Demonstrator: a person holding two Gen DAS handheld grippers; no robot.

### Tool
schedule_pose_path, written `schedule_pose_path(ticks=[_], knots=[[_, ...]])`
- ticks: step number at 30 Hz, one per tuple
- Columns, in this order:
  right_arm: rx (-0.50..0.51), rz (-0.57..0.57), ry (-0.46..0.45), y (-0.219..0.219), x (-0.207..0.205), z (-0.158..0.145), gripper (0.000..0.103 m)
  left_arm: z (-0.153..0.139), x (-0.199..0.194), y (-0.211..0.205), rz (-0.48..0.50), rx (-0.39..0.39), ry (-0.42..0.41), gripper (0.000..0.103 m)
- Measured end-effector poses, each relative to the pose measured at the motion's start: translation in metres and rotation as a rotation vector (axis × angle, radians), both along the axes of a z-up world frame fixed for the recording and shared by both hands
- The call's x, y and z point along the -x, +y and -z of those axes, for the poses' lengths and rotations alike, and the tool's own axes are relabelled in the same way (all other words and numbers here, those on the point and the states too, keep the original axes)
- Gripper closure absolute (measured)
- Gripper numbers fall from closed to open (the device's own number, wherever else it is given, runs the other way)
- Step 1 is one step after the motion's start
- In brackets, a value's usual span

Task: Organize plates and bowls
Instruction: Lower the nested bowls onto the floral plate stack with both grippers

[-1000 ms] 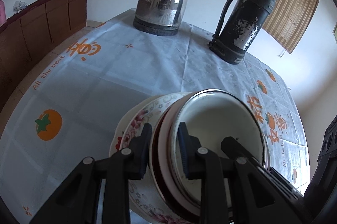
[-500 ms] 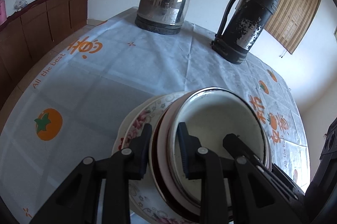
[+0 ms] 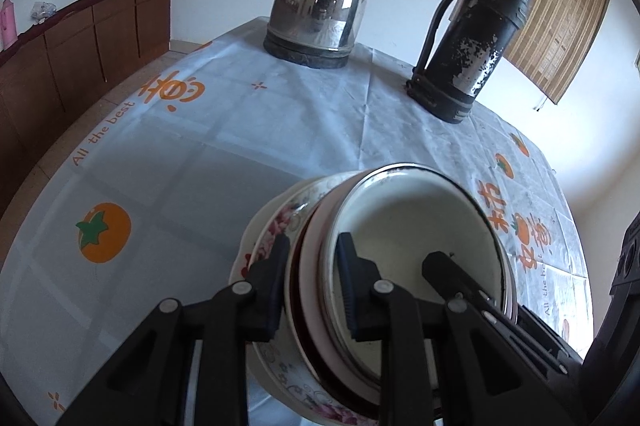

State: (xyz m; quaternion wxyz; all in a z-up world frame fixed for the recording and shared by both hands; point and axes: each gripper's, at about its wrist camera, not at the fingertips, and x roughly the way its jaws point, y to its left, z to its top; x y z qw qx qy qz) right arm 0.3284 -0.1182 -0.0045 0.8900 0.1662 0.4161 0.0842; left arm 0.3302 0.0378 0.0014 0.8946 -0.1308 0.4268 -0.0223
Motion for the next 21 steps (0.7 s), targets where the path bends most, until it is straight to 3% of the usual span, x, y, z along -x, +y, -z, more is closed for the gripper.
schedule_pose_path(ticks=[21], knots=[[-0.053,0.037,-0.008,-0.0048,0.0097,0.0018,0.068,0.0017,0.0003,0.0015,0.012,0.024,0.014,0.079]])
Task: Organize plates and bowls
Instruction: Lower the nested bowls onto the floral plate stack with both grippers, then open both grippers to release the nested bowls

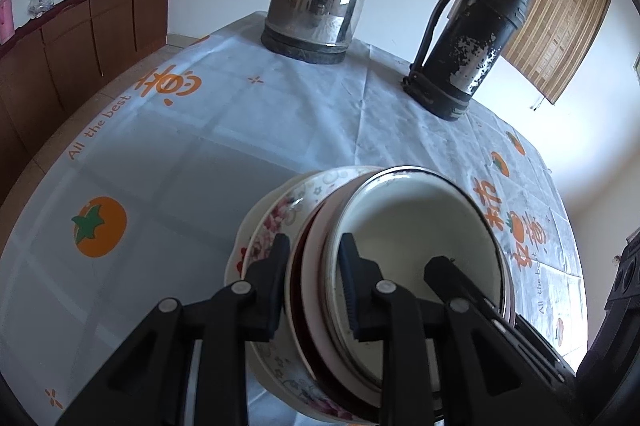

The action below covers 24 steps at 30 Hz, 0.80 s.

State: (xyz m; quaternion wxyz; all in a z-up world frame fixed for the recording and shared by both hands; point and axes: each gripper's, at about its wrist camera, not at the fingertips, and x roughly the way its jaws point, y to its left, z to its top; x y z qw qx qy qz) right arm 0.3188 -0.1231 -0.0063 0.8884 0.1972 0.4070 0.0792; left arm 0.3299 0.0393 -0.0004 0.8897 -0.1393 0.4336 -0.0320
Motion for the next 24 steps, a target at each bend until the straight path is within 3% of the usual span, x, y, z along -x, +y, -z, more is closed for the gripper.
schedule_pose_path(ticks=[2,5,10,13,15,24], knots=[[-0.003,0.001,0.0,0.0,0.0,0.0,0.068,0.0,0.0,0.0,-0.003,0.0,0.003,0.076],[-0.027,0.008,0.005,-0.004,0.001,0.0,0.068,0.001,0.0,0.003,-0.025,-0.002,0.007,0.06],[-0.03,0.022,-0.004,-0.01,0.006,-0.003,0.068,-0.001,0.002,0.0,-0.018,-0.015,0.001,0.054],[-0.036,0.03,-0.017,-0.012,0.009,-0.004,0.068,-0.003,0.003,0.0,-0.025,-0.035,-0.011,0.046],[-0.038,0.031,-0.027,-0.014,0.011,-0.005,0.068,-0.004,0.004,0.001,-0.04,-0.048,-0.017,0.034],[-0.014,0.048,-0.049,-0.014,0.014,-0.007,0.064,-0.008,0.005,0.005,-0.053,-0.035,-0.038,0.028]])
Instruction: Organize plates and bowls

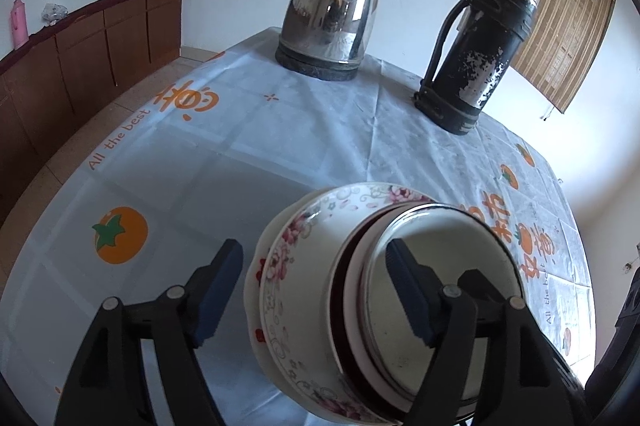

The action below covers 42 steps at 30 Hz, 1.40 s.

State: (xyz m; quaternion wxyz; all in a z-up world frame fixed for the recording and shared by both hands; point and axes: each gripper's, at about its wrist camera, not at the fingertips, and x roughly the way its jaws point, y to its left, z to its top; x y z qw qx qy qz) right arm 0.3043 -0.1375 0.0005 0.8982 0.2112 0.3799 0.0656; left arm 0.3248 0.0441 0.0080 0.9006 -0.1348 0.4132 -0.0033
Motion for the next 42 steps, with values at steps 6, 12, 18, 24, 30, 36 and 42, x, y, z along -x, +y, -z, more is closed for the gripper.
schedule_pose_path(ticks=[6,12,18,24,30,36,42], knots=[[0.001,0.018,-0.007,-0.003,0.002,0.001,0.058,-0.004,0.004,-0.002,0.001,-0.017,-0.034,0.028],[0.019,0.005,-0.022,-0.002,0.005,-0.001,0.058,-0.004,0.007,0.0,0.017,-0.015,-0.064,0.025],[0.047,0.003,-0.073,-0.001,0.013,-0.006,0.05,-0.009,0.011,0.006,0.017,0.002,-0.11,0.015],[0.06,0.023,-0.115,-0.005,0.022,-0.012,0.037,-0.016,0.015,0.005,0.028,-0.016,-0.141,0.009],[0.055,0.031,-0.127,-0.009,0.027,-0.011,0.036,-0.016,0.016,0.003,0.051,-0.024,-0.148,0.009],[0.058,0.024,-0.144,-0.006,0.032,-0.01,0.036,-0.016,0.021,0.006,0.046,-0.031,-0.16,0.005],[0.064,0.04,-0.187,-0.005,0.043,-0.012,0.036,-0.014,0.029,0.009,0.03,-0.005,-0.163,0.003]])
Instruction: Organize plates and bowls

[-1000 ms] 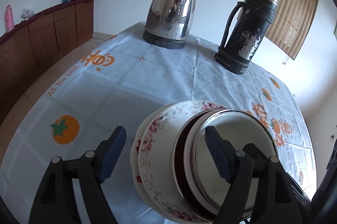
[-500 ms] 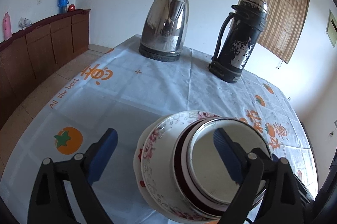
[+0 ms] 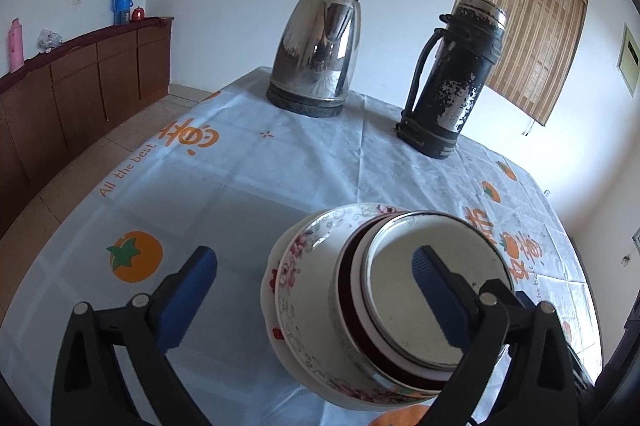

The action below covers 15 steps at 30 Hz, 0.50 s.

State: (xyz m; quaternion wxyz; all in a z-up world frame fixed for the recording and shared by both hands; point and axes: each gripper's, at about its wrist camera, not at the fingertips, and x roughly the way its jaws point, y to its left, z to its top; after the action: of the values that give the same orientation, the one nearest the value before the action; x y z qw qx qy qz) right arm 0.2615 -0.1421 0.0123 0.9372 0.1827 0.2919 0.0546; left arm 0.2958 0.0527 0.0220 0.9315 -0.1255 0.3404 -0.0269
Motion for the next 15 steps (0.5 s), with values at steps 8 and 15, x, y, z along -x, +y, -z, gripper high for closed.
schedule_pose_path(ticks=[8,15], knots=[[0.01,0.019,-0.052,-0.001,0.016,0.0,0.028,-0.002,0.013,-0.002,0.0,-0.032,-0.057,0.001],[0.027,0.031,-0.108,-0.001,0.032,-0.002,0.027,-0.002,0.023,-0.004,-0.019,-0.073,-0.082,0.001]])
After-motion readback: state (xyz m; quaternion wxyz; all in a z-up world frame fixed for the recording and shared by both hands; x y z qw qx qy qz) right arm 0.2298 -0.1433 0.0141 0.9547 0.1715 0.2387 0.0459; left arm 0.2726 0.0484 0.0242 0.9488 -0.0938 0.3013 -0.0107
